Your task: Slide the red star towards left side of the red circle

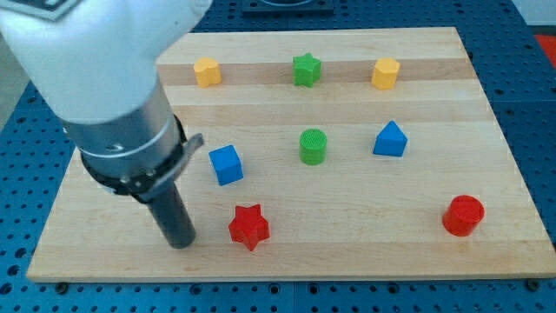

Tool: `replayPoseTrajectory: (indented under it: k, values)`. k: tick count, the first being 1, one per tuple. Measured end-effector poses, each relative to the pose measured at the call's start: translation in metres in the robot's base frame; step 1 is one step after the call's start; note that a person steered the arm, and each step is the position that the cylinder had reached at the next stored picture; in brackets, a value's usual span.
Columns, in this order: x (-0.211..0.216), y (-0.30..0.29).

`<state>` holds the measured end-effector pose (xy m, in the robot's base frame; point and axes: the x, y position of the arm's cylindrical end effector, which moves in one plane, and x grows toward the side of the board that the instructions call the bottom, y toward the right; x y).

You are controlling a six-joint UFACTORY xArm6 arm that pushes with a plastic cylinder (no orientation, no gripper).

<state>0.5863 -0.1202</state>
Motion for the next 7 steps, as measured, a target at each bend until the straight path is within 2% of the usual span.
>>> replayPoseTrajectory:
  k: [2, 3, 4, 5, 6, 7]
  values:
    - [-0.008, 0.124]
    - [-0.009, 0.141]
    - [-0.010, 0.110]
    - [-0.040, 0.099]
    - [-0.067, 0.117]
    - [-0.065, 0.174]
